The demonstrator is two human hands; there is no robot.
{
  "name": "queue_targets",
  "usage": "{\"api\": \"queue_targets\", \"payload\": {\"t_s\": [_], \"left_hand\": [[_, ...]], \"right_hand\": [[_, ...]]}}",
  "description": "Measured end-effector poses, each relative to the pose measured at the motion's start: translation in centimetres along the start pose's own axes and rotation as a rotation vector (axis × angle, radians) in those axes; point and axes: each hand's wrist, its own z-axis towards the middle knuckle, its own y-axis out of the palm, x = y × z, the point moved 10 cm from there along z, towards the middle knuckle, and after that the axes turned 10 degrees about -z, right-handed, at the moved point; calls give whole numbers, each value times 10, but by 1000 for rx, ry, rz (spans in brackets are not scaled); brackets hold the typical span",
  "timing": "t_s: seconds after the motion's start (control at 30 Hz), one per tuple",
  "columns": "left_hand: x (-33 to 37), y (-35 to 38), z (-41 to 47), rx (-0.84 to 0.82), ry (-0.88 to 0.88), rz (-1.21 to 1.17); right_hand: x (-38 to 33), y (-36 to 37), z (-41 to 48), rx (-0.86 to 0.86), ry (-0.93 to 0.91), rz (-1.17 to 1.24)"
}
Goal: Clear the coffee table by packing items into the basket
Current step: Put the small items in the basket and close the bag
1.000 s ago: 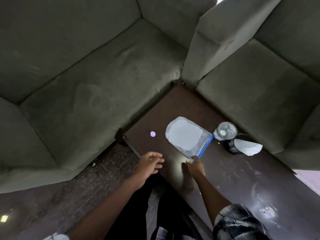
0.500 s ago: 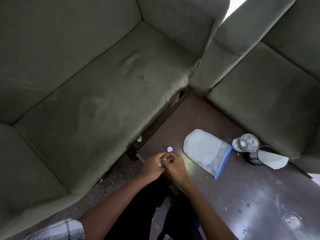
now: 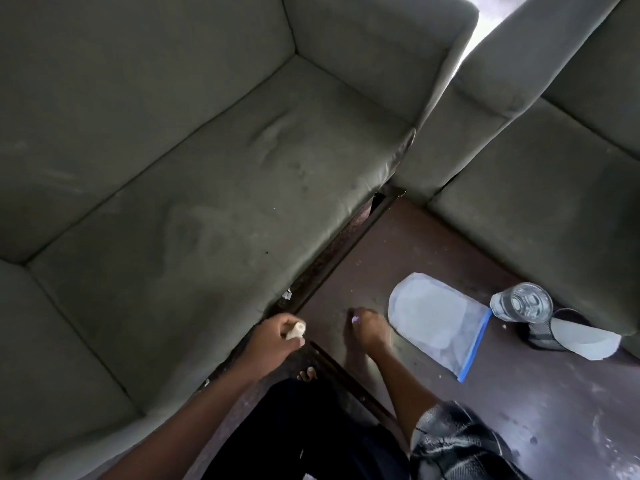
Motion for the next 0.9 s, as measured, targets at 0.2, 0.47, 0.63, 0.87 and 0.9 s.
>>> {"api": "queue_targets", "payload": {"t_s": [0.2, 0.47, 0.63, 0.87, 0.9], "left_hand": [[31, 11, -18, -37, 0, -45], [132, 120, -89, -379, 95, -123], [150, 214, -160, -604, 148, 7], [132, 335, -286, -842, 236, 62], [128, 353, -307, -891, 249, 71]], "right_hand": [[26, -34, -69, 105, 152, 640], [126, -95, -244, 379, 327, 1320], [202, -101, -358, 599, 391, 1507], [304, -71, -507, 829, 446, 1586], [319, -62, -526, 854, 467, 1579]]}}
